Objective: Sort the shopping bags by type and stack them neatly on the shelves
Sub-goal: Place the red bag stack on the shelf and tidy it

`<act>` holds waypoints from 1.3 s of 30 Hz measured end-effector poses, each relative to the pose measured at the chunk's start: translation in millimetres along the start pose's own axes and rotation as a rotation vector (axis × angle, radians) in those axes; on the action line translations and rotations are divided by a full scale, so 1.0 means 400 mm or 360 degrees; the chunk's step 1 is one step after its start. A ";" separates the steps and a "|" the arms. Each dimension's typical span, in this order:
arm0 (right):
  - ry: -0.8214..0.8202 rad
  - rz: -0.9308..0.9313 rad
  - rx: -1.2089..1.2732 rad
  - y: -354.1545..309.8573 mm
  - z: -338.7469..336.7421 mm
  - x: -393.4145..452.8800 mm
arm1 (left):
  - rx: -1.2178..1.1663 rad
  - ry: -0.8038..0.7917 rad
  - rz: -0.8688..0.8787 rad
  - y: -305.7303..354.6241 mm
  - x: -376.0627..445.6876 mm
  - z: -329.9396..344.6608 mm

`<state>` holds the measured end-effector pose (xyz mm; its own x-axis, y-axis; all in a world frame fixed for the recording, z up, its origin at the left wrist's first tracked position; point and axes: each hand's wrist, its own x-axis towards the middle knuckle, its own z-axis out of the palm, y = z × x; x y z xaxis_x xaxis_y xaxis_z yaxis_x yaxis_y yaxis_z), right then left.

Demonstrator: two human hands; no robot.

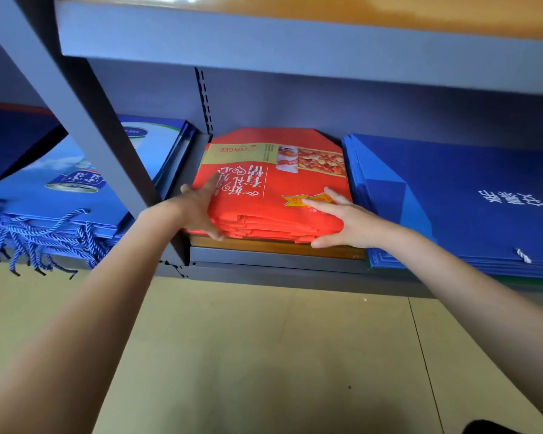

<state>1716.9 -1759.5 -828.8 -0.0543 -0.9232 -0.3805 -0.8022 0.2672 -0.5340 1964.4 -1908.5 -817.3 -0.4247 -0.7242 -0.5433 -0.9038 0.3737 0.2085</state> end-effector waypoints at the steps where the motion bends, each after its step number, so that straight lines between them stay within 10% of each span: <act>1: 0.0077 -0.0006 0.0048 -0.001 0.000 -0.001 | -0.0001 -0.0015 -0.0015 0.002 -0.002 -0.004; 11: 0.0049 0.0292 0.0194 -0.033 -0.065 0.032 | 0.0049 -0.0356 -0.0002 0.019 0.004 -0.045; 18: 0.0486 0.0360 0.0244 -0.027 -0.074 0.128 | -0.0595 0.0722 -0.0289 0.072 0.124 -0.019; 39: 0.0518 0.0346 0.0347 -0.007 -0.068 0.129 | -0.0426 0.0608 -0.0128 0.053 0.169 -0.053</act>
<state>1700.1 -1815.4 -826.6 -0.4201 -0.8686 -0.2629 -0.6092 0.4846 -0.6277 1915.5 -1961.9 -832.3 -0.2961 -0.9248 -0.2388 -0.8950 0.1813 0.4076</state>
